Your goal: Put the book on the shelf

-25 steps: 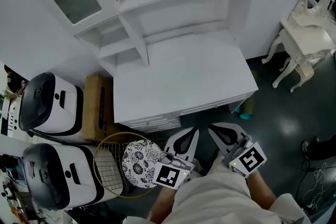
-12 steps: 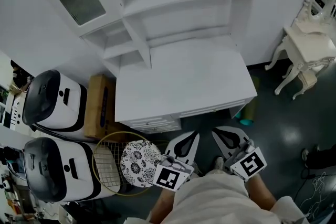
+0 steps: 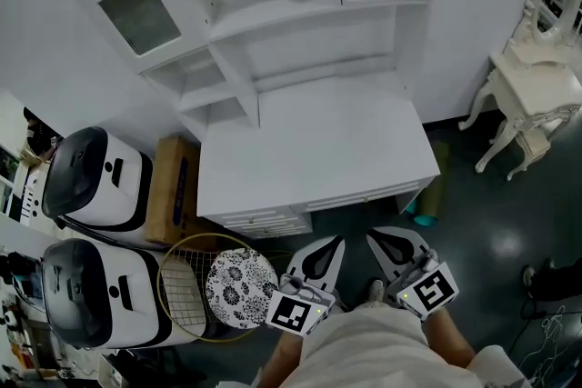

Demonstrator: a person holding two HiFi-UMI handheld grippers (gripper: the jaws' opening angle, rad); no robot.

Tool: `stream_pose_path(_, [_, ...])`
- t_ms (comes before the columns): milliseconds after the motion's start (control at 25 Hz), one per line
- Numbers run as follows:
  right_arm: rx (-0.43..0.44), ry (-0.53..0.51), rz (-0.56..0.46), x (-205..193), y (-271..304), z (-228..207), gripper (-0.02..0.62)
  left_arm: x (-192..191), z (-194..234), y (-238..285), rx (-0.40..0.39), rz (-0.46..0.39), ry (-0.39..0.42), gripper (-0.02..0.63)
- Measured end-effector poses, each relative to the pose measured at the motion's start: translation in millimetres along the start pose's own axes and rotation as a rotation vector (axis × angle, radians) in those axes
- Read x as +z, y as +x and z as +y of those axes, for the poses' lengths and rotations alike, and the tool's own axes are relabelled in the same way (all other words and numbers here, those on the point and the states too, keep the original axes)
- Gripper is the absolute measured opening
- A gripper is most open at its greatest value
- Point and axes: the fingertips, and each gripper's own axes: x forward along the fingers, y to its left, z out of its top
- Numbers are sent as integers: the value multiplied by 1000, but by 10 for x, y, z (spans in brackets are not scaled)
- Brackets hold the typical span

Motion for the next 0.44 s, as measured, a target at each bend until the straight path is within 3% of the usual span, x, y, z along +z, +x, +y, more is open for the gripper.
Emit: stream_pose_path(440, [-12, -10, -16, 57, -121, -112, 17, 74, -144, 170, -16, -12, 24, 3])
